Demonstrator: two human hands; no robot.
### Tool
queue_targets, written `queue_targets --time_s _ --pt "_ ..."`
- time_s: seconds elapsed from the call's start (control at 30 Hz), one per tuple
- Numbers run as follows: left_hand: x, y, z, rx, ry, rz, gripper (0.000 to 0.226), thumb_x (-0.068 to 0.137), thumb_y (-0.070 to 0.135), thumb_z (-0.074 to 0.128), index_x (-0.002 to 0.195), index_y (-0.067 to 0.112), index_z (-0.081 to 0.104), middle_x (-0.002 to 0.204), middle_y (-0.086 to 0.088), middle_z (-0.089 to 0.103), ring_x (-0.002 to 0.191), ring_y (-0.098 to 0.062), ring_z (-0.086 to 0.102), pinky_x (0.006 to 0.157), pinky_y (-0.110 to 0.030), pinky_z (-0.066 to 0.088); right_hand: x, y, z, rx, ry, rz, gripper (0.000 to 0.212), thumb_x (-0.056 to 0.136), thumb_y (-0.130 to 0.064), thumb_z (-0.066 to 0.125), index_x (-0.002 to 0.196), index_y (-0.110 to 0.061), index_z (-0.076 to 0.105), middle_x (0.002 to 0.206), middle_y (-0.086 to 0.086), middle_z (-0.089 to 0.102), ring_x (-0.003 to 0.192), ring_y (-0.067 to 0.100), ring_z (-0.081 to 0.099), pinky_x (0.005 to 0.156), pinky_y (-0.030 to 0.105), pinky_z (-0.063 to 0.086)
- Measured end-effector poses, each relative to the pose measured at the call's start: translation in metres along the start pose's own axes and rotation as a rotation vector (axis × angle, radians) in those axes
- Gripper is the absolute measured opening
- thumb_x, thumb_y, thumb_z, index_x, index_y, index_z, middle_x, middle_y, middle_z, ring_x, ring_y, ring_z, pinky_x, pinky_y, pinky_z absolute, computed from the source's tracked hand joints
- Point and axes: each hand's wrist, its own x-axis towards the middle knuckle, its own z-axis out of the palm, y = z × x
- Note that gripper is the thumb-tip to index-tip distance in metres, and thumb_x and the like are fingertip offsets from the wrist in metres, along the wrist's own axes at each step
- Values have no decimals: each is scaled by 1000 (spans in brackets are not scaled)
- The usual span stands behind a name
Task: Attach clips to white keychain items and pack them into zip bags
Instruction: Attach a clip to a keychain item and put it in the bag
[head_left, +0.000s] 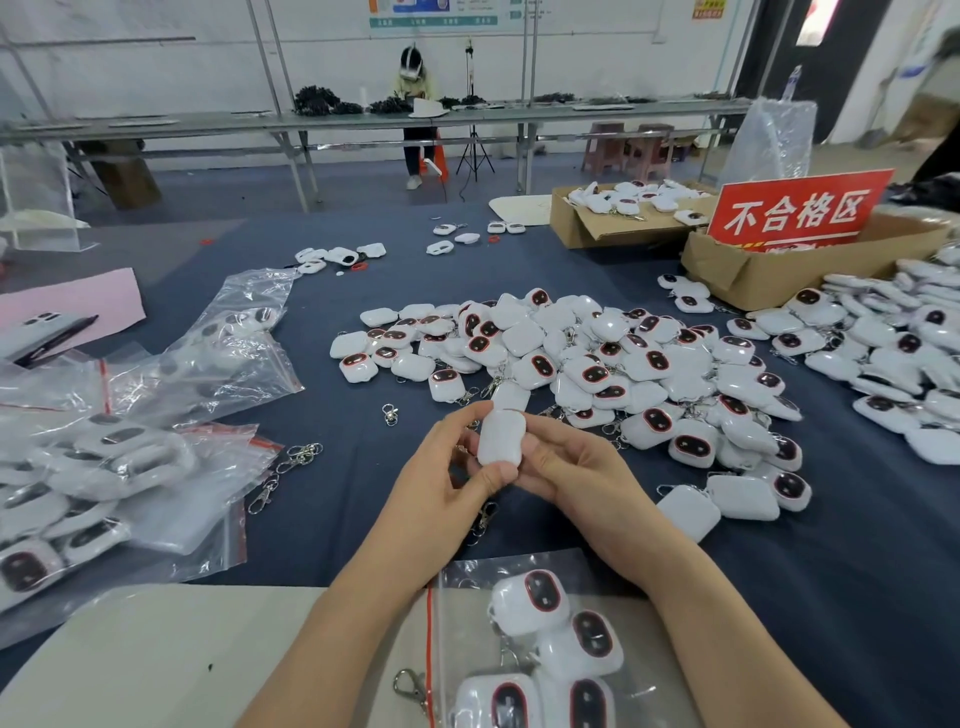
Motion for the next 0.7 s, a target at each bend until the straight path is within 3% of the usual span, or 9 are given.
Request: queue_targets --time_s 0.1,0.27,0.4,0.53,0.63,0.7 --pt "1 -3 0 -11 9 -7 46 96 29 68 134 47 50 97 17 64 84 -11 63 74 -18 52 -1 -2 2 -64 83 20 38 102 -9 54 139 -20 58 117 15 72 114 24 69 92 28 57" --pt "1 -6 -2 11 38 -23 37 97 25 67 126 42 51 83 7 61 65 -5 56 62 -12 45 -4 -6 7 -240 61 40 46 99 -7 58 141 -25 54 106 12 75 102 19 72 90 25 56" --pt "1 -5 -3 3 15 -38 34 98 26 64 121 47 50 84 -2 64 76 -22 60 66 -21 48 -4 -8 8 -253 83 48 46 96 -4 63 139 -20 56 101 15 76 93 19 74 87 23 56" --pt "0 -3 -3 -39 -1 -43 31 98 24 66 114 45 50 82 -6 67 79 -26 62 73 -30 50 -4 -7 10 -264 129 44 39 96 -6 63 130 -24 62 94 11 78 84 14 75 78 18 56" --pt "-3 -2 -4 -49 -15 -37 31 96 24 67 112 44 50 84 -4 70 83 -29 64 81 -47 52 -4 -8 11 -214 163 40 31 96 -8 65 124 -22 68 92 14 78 84 18 76 74 19 58" --pt "-4 -1 -4 -31 -1 -34 32 95 24 69 110 46 50 85 0 72 83 -27 66 82 -48 53 -4 -8 12 -182 179 44 28 95 -9 66 121 -20 70 93 16 77 86 22 76 73 21 59"
